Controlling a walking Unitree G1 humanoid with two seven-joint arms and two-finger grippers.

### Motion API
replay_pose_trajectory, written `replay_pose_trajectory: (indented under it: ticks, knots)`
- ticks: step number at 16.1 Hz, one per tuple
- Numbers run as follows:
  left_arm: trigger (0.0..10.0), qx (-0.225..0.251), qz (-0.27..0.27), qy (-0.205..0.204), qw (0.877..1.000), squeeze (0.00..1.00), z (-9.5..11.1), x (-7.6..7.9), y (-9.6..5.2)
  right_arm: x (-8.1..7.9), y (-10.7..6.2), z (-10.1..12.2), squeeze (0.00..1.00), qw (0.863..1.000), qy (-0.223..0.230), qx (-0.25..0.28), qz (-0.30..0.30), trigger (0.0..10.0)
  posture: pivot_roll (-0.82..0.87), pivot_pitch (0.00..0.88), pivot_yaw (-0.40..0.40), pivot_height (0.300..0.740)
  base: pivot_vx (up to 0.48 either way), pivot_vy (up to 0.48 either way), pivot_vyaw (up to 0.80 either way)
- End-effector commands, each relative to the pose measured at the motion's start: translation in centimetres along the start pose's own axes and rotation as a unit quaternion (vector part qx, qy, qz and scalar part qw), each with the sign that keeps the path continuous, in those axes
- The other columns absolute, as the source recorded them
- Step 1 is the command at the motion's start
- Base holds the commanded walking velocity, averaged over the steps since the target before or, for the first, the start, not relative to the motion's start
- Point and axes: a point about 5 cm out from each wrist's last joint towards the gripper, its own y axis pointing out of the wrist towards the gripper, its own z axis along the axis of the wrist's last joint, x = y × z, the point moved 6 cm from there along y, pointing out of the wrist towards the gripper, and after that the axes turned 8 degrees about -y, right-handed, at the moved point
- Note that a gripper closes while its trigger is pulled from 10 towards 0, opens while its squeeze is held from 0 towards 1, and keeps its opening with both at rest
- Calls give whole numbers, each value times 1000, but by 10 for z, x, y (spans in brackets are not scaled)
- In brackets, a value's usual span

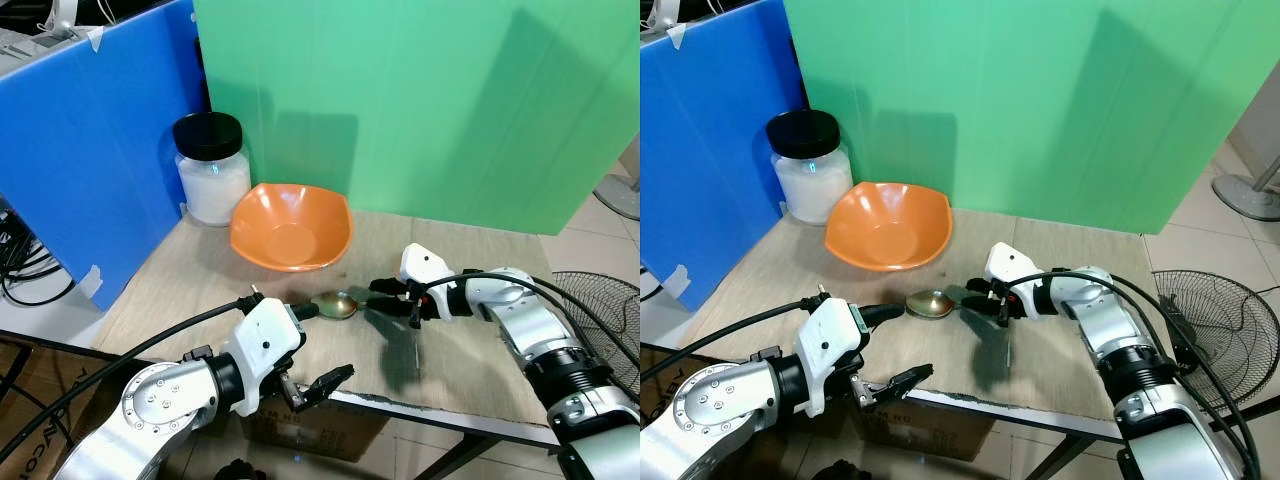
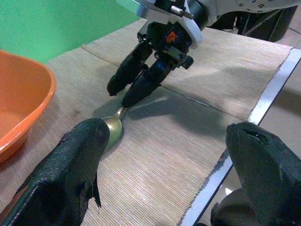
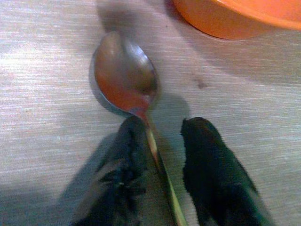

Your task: Setting the table

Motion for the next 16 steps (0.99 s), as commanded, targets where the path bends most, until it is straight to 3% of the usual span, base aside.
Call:
replay_pose_trajectory:
  ticks: [1, 4, 5, 8, 10, 11, 12, 14, 15, 16]
  knots:
    - [10000, 0, -2, 7, 1000, 0, 1, 1, -1, 3, 0, 3, 1000, 1000, -6, -6, 3, 10000, 119, 0, -59, 740, 0, 0, 0]
    - [10000, 1, -2, 7, 1000, 0, 1, 1, -1, 2, 1, -2, 1000, 1000, -18, -21, 8, 10000, 119, 0, -60, 740, 0, 0, 0]
    - [10000, 0, -2, 7, 1000, 0, 1, 1, -1, 1, 1, -3, 0, 999, -22, -25, 10, 10000, 119, 0, -60, 740, 0, 0, 0]
    - [10000, 0, 0, 9, 1000, 0, 0, 0, 0, 2, 3, -6, 0, 999, -23, -42, 15, 10000, 119, 0, -62, 740, 0, 0, 0]
    - [10000, 1, -1, 9, 1000, 0, 0, -1, 1, -1, 6, -9, 0, 998, -16, -52, 26, 8902, 119, 0, -63, 740, 0, 0, 0]
    - [10000, 1, -2, 9, 1000, 0, 1, 0, 1, -3, 6, -11, 0, 998, -13, -57, 33, 5490, 121, 0, -64, 740, 0, 0, 0]
    - [10000, 0, -3, 9, 1000, 0, 1, 0, 2, -4, 7, -12, 0, 997, -10, -61, 40, 3647, 121, 0, -64, 740, 0, 0, 0]
    - [10000, 0, -5, 11, 1000, 0, 1, 0, 2, -5, 8, -15, 0, 996, -3, -74, 54, 863, 122, 0, -65, 740, 0, 0, 0]
    - [10000, -1, -6, 12, 1000, 0, 1, 0, 2, -6, 8, -16, 0, 995, 0, -76, 58, 0, 122, 0, -65, 740, 0, 0, 0]
    - [10000, -1, -6, 13, 1000, 0, 1, 0, 1, -7, 9, -17, 0, 995, 5, -79, 61, 0, 122, 0, -65, 740, 0, 0, 0]
